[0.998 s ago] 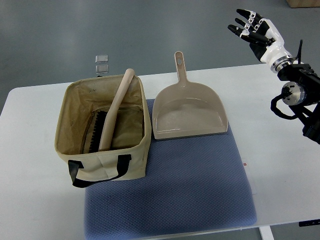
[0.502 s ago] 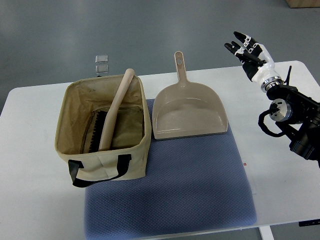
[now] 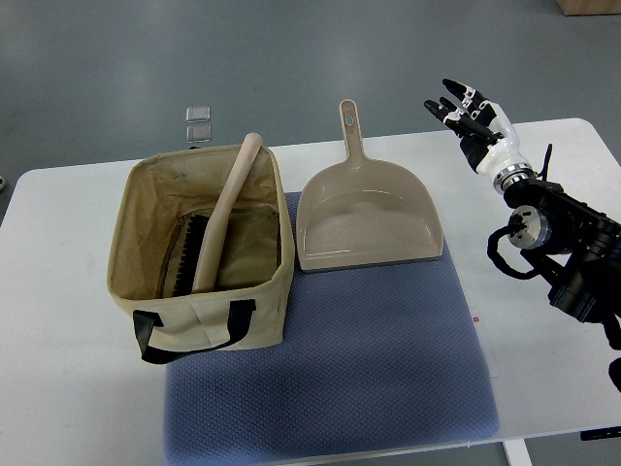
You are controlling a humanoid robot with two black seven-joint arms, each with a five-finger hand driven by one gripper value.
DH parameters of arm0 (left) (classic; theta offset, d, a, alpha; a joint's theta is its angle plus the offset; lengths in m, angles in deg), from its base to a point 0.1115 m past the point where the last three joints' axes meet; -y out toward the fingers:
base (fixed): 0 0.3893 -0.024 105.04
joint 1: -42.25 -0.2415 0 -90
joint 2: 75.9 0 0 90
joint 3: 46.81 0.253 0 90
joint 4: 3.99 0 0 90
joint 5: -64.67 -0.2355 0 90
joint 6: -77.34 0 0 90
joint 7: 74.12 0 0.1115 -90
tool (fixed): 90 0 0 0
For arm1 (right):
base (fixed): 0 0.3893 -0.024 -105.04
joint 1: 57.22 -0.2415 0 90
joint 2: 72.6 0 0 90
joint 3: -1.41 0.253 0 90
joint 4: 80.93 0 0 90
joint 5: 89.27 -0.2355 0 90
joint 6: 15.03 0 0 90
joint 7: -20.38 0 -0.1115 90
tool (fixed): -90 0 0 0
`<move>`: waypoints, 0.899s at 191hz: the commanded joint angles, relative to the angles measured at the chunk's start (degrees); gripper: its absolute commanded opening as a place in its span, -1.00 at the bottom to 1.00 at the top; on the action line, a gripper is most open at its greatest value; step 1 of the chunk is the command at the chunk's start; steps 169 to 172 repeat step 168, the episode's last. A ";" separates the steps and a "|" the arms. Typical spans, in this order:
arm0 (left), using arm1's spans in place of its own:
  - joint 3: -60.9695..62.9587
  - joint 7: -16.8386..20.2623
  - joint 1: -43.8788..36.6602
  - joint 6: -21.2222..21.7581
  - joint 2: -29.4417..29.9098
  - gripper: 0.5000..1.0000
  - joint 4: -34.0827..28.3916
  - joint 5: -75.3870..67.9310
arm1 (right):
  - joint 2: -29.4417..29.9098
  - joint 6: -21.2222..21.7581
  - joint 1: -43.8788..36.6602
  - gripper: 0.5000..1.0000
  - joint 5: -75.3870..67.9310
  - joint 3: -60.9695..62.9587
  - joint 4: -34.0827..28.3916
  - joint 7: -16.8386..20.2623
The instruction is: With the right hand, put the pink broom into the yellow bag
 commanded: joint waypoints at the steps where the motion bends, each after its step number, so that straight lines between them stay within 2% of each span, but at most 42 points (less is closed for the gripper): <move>1: 0.00 -0.02 0.00 -0.03 0.00 1.00 0.11 0.00 | 0.40 -0.12 0.08 0.72 -0.09 -0.07 0.00 -0.07; 46: -0.18 0.24 0.00 -0.03 0.00 1.00 0.03 0.09 | 2.60 0.85 0.08 0.72 -0.61 0.10 -0.09 0.02; 80: -0.44 0.77 0.00 0.06 0.00 1.00 0.03 0.26 | 3.57 5.07 0.16 0.72 0.00 0.02 0.00 0.02; 144: -0.44 0.86 0.09 0.24 0.00 1.00 0.03 0.26 | 3.48 4.28 0.08 0.72 0.27 0.10 0.00 -0.25; 172: -0.44 0.95 0.00 0.15 0.00 1.00 0.03 0.26 | 3.30 3.22 -0.01 0.72 0.27 0.02 0.00 -2.27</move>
